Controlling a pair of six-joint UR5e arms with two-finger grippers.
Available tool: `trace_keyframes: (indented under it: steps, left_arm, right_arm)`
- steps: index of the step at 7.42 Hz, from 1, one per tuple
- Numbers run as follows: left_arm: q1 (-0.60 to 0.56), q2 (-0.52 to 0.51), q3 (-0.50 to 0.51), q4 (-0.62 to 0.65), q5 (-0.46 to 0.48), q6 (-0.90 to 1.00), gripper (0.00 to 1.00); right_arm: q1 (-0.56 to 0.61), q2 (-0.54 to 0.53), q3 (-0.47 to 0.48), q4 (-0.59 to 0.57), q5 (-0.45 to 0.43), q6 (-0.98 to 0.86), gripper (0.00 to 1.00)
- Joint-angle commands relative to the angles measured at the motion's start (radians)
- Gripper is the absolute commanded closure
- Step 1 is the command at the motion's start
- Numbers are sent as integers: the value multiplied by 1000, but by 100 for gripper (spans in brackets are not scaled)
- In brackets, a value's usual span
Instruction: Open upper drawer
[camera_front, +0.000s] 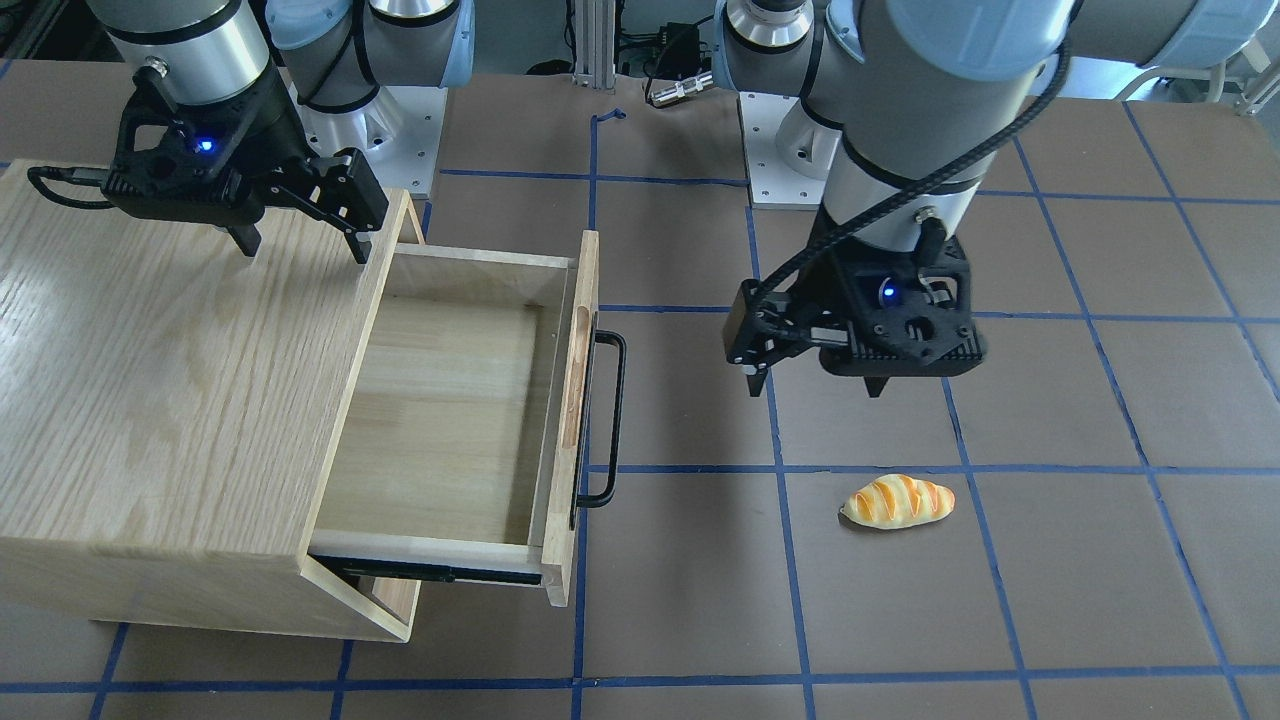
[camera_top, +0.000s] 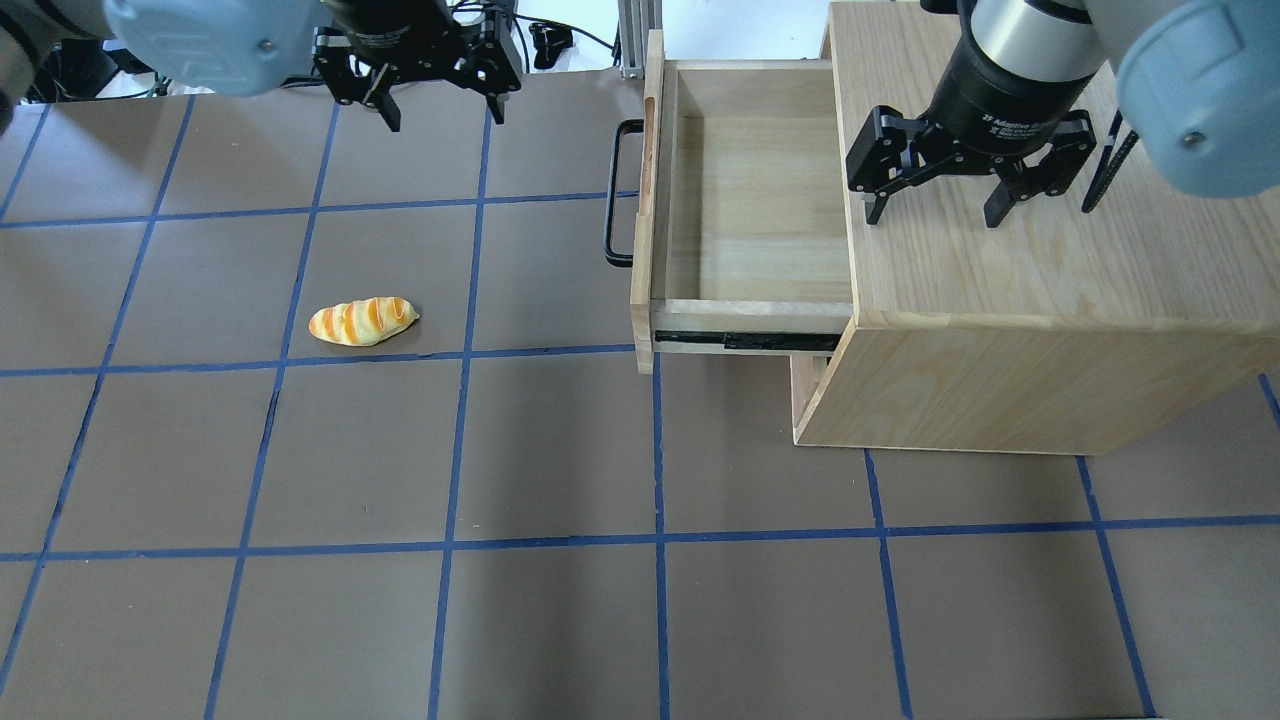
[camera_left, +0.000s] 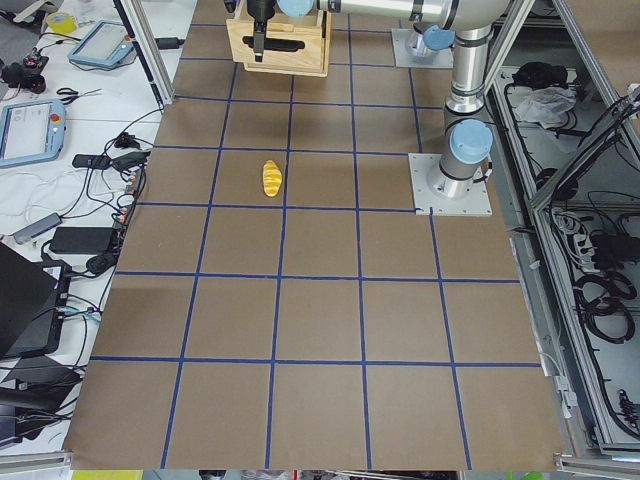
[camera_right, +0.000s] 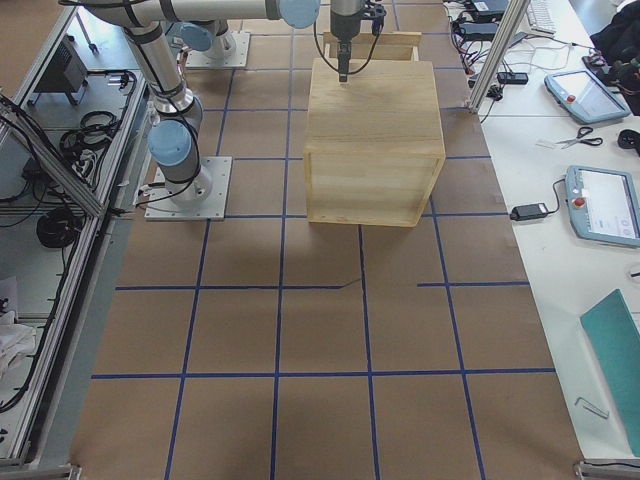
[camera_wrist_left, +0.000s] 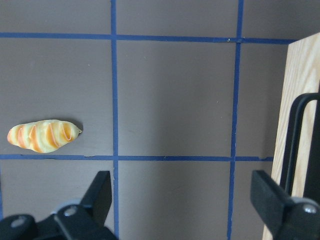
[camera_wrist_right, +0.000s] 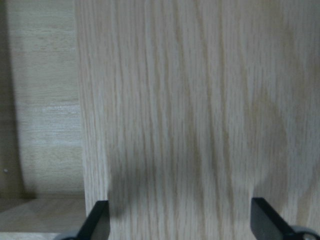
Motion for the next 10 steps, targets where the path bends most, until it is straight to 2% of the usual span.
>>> trace_keyframes:
  steps: [1,3,5,10]
  left_arm:
    - [109,57,-12,-80,-7,127,0]
    - [163,113,-112,-81,-10,249,0]
    - [163,160,-167,-79,-9,235,0]
    - [171,179,-189,-79,-9,235,0]
  right_arm:
    - [0,0,0,0,0,0,0]
    - [0,0,0,0,0,0,0]
    - [0,0,0,0,1,0,0]
    - [0,0,0,0,1,0,0]
